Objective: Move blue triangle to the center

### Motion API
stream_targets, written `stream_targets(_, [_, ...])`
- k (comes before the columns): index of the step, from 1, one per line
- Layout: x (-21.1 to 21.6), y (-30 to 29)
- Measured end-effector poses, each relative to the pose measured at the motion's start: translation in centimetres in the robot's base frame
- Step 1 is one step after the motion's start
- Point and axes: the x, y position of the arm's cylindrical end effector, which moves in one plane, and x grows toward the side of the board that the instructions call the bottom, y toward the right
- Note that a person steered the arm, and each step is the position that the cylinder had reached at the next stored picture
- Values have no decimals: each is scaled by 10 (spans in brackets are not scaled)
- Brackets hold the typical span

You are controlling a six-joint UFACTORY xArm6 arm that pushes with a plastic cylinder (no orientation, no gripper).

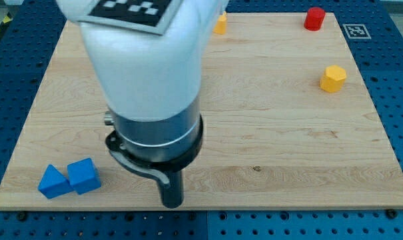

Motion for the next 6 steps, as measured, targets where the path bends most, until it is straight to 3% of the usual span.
stream_targets(2, [1, -18])
stream_targets(3, [0, -53])
stream_targets(4, [0, -132])
stream_targets(6, [0, -161])
